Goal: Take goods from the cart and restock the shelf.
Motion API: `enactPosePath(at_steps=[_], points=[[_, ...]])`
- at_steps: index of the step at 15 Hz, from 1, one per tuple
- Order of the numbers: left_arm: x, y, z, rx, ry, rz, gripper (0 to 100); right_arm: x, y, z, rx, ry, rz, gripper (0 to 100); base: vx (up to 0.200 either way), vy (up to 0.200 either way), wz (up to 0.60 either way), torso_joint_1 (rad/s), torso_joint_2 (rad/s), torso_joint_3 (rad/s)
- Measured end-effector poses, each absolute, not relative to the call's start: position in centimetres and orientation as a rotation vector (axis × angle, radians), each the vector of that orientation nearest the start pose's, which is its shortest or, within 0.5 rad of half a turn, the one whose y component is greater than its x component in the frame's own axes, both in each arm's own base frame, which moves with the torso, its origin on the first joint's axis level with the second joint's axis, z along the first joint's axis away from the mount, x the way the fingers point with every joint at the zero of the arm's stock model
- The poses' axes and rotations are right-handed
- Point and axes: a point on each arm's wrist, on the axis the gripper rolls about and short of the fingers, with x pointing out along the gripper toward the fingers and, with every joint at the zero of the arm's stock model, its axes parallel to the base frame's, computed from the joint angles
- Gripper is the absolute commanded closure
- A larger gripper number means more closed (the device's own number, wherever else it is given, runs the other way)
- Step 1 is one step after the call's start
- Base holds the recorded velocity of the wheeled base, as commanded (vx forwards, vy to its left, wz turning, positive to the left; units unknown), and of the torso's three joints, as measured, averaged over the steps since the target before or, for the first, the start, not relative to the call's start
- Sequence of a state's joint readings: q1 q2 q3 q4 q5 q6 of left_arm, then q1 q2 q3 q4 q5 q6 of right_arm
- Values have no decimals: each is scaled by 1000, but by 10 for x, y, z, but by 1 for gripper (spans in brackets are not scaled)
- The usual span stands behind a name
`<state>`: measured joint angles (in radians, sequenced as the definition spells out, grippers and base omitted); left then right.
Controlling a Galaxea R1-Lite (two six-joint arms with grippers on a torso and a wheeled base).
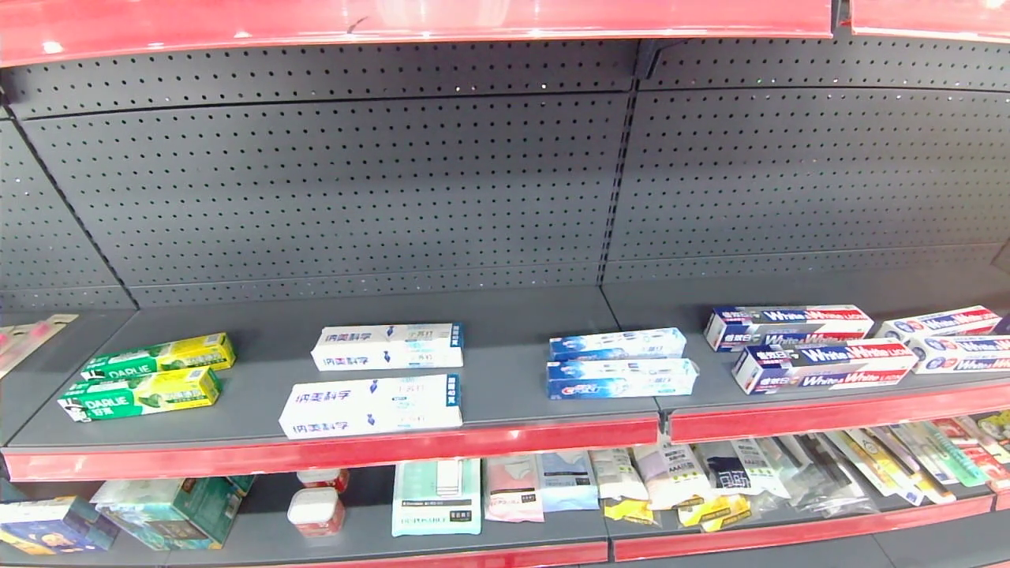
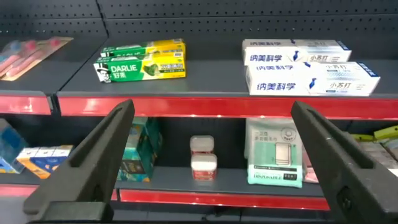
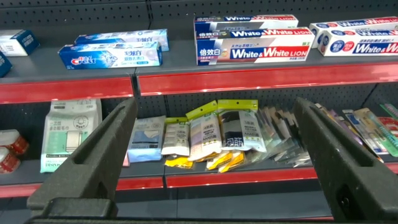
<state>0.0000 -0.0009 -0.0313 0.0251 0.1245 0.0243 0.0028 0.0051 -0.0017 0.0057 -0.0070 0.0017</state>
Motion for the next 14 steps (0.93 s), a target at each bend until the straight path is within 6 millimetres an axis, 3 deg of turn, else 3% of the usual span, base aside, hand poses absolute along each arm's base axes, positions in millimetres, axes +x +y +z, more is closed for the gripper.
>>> enactPosePath(at_steps=[6, 7, 13, 14], points=[[-25, 2, 80, 46, 0, 105, 0, -23, 0, 75, 3, 10, -5, 0, 0, 0, 0, 0, 0, 0], [-25, 2, 80, 46, 0, 104, 0, -23, 0, 75, 2, 10, -5, 0, 0, 0, -600, 7, 2, -2], [-25, 2, 80, 45, 0, 104, 0, -23, 0, 75, 0, 9, -5, 0, 0, 0, 0, 0, 0, 0], [-25, 2, 80, 46, 0, 104, 0, -23, 0, 75, 0, 9, -5, 0, 0, 0, 600, 2, 7, 2]])
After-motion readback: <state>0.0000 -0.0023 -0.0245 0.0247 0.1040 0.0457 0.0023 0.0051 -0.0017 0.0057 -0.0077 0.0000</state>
